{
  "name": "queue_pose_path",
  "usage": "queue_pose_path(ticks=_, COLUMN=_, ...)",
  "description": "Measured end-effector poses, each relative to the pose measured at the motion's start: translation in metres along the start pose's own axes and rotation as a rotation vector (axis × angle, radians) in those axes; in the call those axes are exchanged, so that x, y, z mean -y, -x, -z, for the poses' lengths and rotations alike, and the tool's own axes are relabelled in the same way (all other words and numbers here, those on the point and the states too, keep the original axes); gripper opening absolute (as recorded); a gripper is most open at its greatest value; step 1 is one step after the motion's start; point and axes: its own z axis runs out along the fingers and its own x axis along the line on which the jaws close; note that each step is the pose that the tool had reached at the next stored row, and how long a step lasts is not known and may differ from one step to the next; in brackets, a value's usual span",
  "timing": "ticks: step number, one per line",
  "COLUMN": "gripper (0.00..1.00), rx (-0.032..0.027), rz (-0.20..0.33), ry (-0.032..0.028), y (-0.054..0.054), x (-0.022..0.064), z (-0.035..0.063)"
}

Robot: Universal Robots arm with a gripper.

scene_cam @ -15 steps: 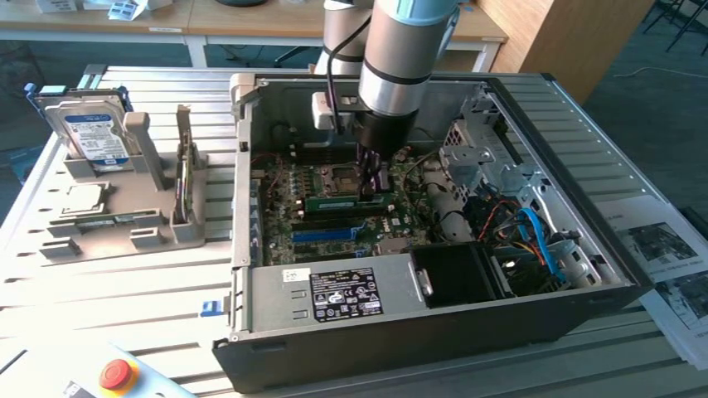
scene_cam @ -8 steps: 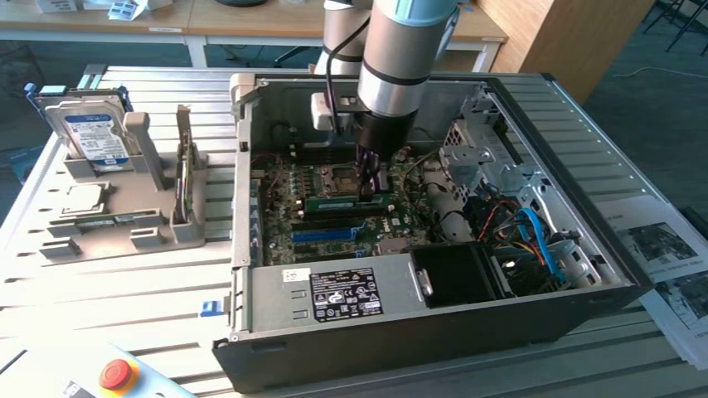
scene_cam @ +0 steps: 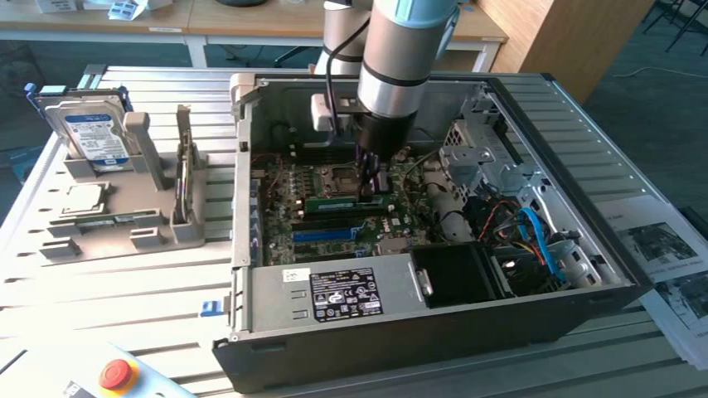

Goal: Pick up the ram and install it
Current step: 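Insert the ram into the slot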

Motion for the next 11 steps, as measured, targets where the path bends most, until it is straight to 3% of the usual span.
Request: queue_pose_path(ticks=11, gripper=0.12, rx=-0.0004, rz=0.0, ry=0.0002, y=-0.0001, x=0.0, z=-0.002)
